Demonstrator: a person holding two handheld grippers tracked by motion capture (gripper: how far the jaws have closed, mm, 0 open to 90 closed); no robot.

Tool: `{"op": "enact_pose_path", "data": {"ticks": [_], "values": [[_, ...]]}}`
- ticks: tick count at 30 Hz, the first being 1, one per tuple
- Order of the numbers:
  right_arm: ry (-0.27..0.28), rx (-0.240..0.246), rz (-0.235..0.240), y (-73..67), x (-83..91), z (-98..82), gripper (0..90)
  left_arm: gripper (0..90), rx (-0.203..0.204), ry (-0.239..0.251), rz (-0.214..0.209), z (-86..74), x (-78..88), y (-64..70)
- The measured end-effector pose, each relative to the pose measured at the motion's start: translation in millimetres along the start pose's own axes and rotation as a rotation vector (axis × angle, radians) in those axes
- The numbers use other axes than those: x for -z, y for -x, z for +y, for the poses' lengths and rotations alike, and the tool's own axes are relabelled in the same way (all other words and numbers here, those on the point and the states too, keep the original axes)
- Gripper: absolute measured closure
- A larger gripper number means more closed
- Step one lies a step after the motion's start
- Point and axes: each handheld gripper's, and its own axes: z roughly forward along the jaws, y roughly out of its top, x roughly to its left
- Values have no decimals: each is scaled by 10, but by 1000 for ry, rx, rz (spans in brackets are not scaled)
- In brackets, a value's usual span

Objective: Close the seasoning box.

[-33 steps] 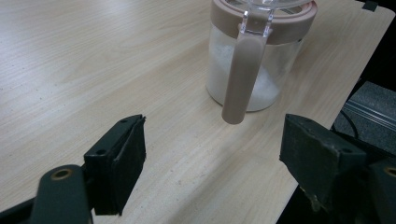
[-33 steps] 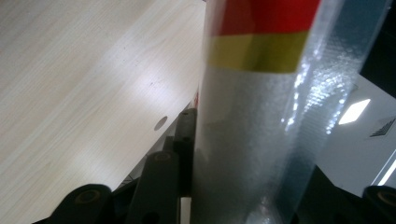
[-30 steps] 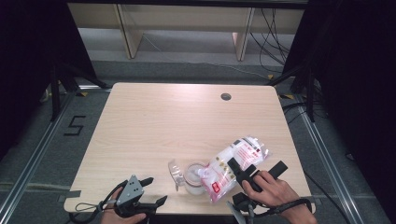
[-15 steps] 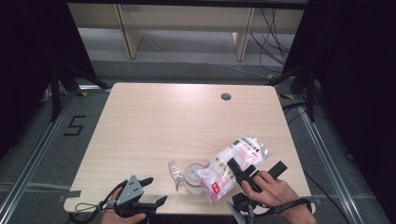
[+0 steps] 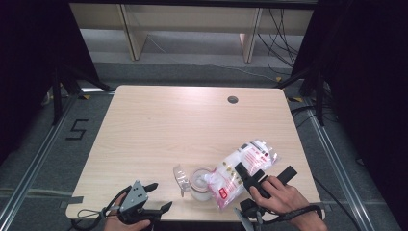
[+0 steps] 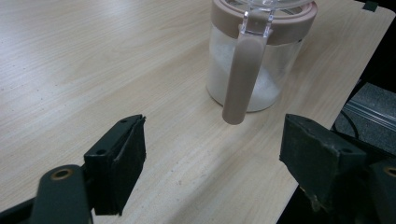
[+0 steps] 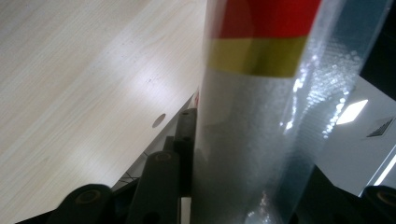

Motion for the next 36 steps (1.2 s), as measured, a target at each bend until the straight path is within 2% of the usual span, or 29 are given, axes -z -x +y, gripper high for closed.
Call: {"op": "enact_pose_path", "data": {"ticks": [13,36], "values": [[1,-6,14,-9,-10,-18,716,220,-7,-2,0,2,5,-7],[-6,-3,5,-4,9,-32,726,220,-5,-3,0,1,3,-7]]}}
